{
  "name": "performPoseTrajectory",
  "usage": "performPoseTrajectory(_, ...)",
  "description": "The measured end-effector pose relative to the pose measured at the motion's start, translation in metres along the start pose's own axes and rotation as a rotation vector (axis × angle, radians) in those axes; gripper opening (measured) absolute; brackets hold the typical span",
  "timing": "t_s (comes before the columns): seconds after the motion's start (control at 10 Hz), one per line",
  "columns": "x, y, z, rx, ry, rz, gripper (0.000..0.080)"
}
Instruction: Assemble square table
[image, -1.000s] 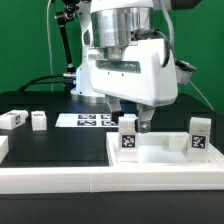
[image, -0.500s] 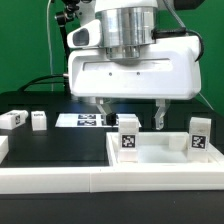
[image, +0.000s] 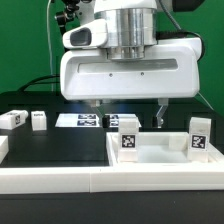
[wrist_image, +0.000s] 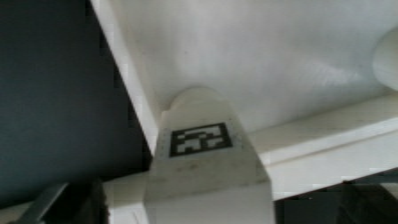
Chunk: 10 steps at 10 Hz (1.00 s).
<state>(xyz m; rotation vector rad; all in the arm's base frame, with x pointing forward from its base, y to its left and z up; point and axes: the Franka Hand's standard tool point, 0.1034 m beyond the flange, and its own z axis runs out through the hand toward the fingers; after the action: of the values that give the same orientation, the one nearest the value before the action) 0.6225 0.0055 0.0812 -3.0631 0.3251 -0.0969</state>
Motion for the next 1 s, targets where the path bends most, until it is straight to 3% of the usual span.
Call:
performPoseTrajectory(0.2, 0.0020, 0.0042, -0.0005, -0.021, 0.006, -0.133, 0.0649)
performPoseTrajectory(0.5, 0.0025, 0.0067, -0.0006, -0.021, 0.006, -0.133, 0.0620)
performPoseTrajectory(0.6, 0.0025, 0.0066, -0.0006, -0.021, 0.006, -0.128, 0.0439)
performPoseTrajectory(0.7, 0.0025, 0.0065, -0.0006, -0.020, 0.006, -0.107, 0.0439)
performPoseTrajectory(0.8, 0.0025, 0.0065, -0.0006, -0.020, 0.006, -0.107, 0.0289)
performPoseTrajectory(1.0, 0.0024, 0.0060, -0.0005, -0.017, 0.007, -0.020, 0.0290)
